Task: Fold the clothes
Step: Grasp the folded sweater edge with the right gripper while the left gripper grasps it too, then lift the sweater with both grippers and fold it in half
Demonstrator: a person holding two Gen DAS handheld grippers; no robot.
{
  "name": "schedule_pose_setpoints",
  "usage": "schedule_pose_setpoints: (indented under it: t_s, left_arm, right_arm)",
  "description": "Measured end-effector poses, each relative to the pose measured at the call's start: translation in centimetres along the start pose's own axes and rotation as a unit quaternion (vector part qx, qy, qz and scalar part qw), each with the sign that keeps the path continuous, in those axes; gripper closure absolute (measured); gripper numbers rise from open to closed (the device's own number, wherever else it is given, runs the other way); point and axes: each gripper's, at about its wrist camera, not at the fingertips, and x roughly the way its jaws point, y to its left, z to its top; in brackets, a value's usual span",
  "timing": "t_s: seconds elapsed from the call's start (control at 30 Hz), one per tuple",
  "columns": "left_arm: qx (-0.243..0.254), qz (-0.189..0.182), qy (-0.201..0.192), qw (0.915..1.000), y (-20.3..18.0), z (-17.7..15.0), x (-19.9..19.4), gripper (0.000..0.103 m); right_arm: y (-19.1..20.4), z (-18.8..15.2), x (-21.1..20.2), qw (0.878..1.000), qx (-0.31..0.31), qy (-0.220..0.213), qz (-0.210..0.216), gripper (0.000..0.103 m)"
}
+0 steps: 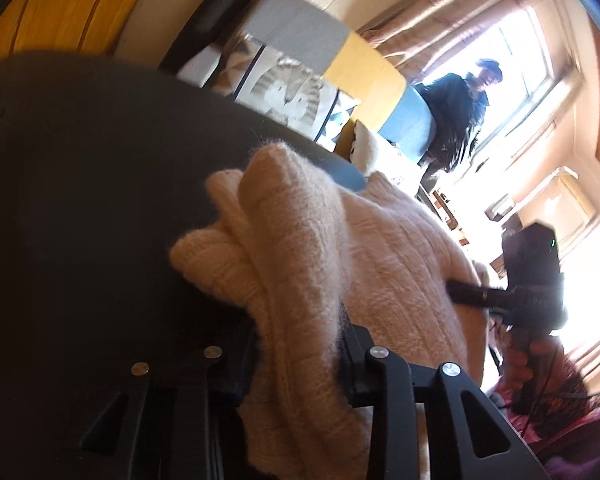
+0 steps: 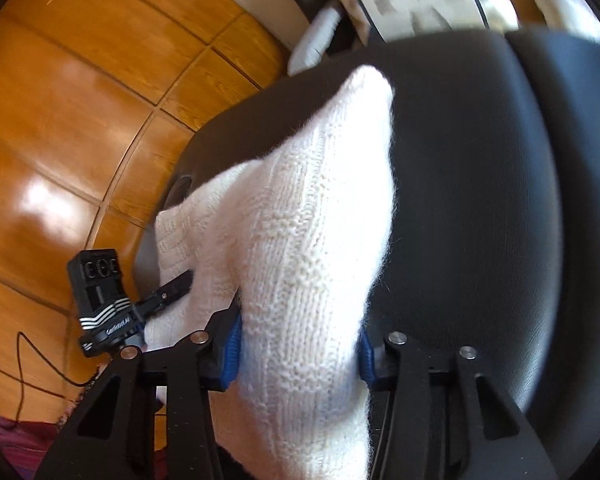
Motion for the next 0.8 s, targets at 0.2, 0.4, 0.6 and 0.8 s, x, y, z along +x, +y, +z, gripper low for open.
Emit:
schedule_pose_setpoints:
  t_s: [0.2,0.4,0.6,0.8]
  left_arm:
    - [0.005,0.004,-0.048,0.9988,0.0,0.8,-2.2,0.071]
    - [-0.019,0.033,-0.106,0.9936,2.6,2.6,-6.5,0.071]
    - [-0.050,0.109,-0.171,0.9779,7.4,4.3,-11.5,0.071]
    - [-0.081,0.227,-0.223,0.9444,13.3,6.4,-15.7,0.071]
  right_arm:
    - [2.9,1.1,-1.2,0.999,-0.051,-0.018,0.002,0.055]
    - [7.8,4.5,1.9,0.995,-0.093,-0.005,0.039,0.055]
    - [15.4,9.5,9.2,0.984,-0.148,0.031,0.091,0.055]
    - [23.7,13.9,19.4,0.967,-0.207,0.078,0.130,0.055]
